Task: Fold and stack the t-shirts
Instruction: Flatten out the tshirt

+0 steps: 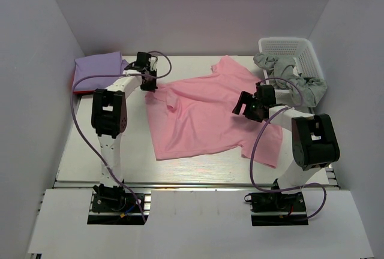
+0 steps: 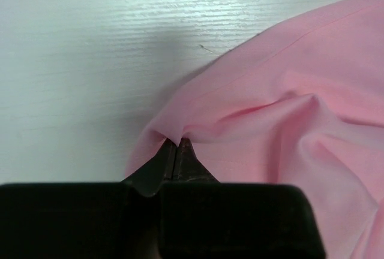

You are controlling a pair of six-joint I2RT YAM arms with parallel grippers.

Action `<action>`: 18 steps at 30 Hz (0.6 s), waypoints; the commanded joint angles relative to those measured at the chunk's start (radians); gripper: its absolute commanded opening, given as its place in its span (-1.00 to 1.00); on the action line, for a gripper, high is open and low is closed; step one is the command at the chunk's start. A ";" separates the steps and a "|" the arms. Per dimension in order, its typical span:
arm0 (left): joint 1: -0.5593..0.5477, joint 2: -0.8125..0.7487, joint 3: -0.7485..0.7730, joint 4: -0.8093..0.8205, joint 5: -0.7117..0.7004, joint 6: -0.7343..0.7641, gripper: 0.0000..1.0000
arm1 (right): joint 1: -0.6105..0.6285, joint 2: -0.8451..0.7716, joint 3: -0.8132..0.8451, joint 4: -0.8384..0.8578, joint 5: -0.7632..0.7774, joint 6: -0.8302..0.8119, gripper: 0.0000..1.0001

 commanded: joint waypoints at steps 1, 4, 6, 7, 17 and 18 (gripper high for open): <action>0.033 -0.118 0.082 -0.007 0.053 0.135 -1.00 | -0.020 0.038 -0.026 -0.087 0.031 0.003 0.81; 0.075 -0.095 0.145 -0.049 0.084 0.203 -1.00 | -0.022 0.039 -0.022 -0.087 0.033 0.004 0.81; 0.104 -0.071 0.179 -0.058 0.154 0.258 -1.00 | -0.028 0.044 -0.020 -0.095 0.036 -0.002 0.81; 0.113 -0.061 0.190 -0.069 0.164 0.280 -1.00 | -0.029 0.044 -0.020 -0.096 0.036 -0.004 0.81; 0.201 0.115 0.423 -0.164 0.207 0.435 0.09 | -0.026 0.052 -0.009 -0.096 0.044 -0.039 0.81; 0.201 0.126 0.423 -0.164 0.230 0.444 0.40 | -0.028 0.055 -0.006 -0.095 0.036 -0.042 0.81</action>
